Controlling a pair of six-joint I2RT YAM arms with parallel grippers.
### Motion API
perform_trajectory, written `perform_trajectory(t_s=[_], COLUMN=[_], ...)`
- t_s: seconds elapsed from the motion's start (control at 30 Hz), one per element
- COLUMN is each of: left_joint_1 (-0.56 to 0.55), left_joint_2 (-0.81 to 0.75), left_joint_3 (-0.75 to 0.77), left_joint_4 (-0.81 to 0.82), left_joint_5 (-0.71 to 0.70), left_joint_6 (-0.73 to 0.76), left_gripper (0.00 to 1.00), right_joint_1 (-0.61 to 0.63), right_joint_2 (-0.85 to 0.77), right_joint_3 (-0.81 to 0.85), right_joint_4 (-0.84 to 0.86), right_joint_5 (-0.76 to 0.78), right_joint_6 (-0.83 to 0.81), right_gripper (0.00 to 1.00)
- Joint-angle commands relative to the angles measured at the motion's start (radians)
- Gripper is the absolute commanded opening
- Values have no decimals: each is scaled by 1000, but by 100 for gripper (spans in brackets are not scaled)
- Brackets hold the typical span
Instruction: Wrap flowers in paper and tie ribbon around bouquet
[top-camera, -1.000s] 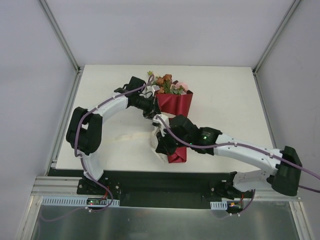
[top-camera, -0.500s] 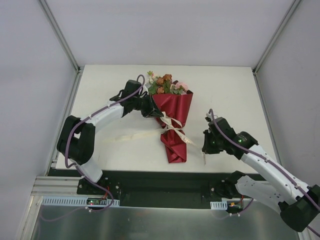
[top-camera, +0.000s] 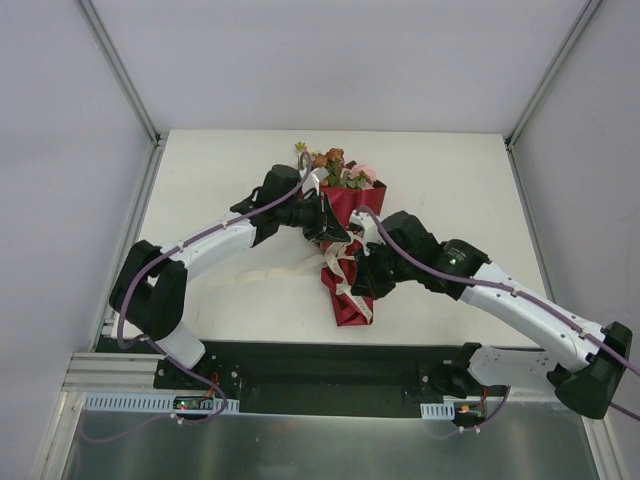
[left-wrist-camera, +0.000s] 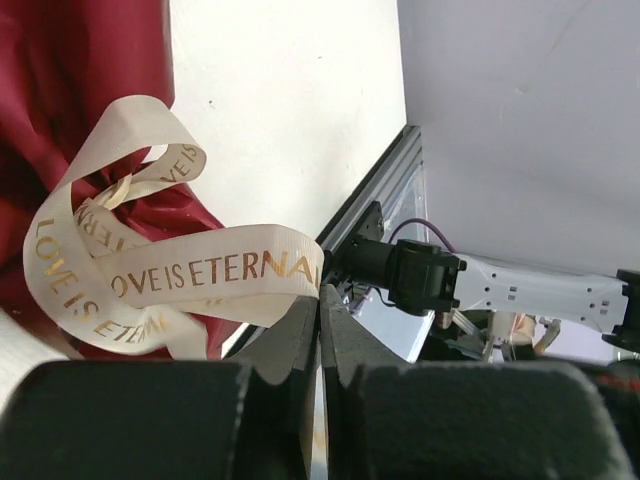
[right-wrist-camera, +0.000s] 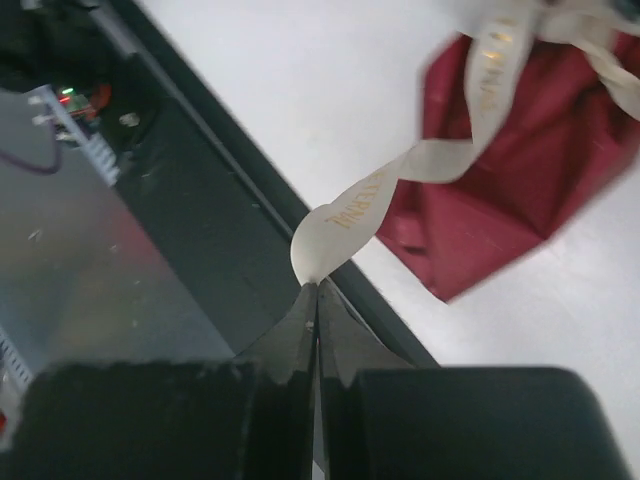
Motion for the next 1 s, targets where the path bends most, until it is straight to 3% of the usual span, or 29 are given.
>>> perform_trajectory(t_s=[0.0, 0.13, 0.23, 0.47, 0.63, 0.67, 0.7, 0.77, 0.8, 0.83, 0.87, 0.97], left_joint_1=[5, 8, 24, 54, 56, 56, 56, 54, 54, 54, 56, 59], left_joint_2=[-112, -155, -167, -137, -137, -134, -129, -117, -115, -117, -129, -137], left_joint_3=[-35, -79, -113, -130, -136, -135, -135, -133, -132, -130, -133, -133], left_joint_4=[57, 56, 53, 51, 51, 51, 53, 57, 59, 59, 59, 51], left_joint_5=[-13, -72, -104, -133, -168, -165, -159, -133, -123, -116, -116, -104], left_joint_6=[36, 36, 27, 14, 14, 13, 10, 5, 4, 10, 14, 25], left_gripper=[0, 0, 0, 0, 0, 0, 0, 0, 0, 0, 0, 0], right_joint_1=[94, 90, 13, -491, -660, -705, -717, -707, -684, -641, -545, -437], right_joint_2=[20, -41, -99, -195, -106, -54, -28, 20, 13, -15, -48, -176], right_joint_3=[76, 9, -57, -194, -238, -250, -255, -234, -223, -214, -211, -244], right_joint_4=[44, -57, -201, -317, -195, -145, -99, -31, -40, -62, -54, 153], right_joint_5=[-94, 48, 193, 297, 426, 429, 428, 452, 528, 596, 625, 320], right_joint_6=[-49, -2, 72, 167, 271, 267, 244, 137, 106, 92, 36, -122], right_gripper=[0, 1, 0, 0, 1, 4, 20, 41, 58, 66, 71, 68])
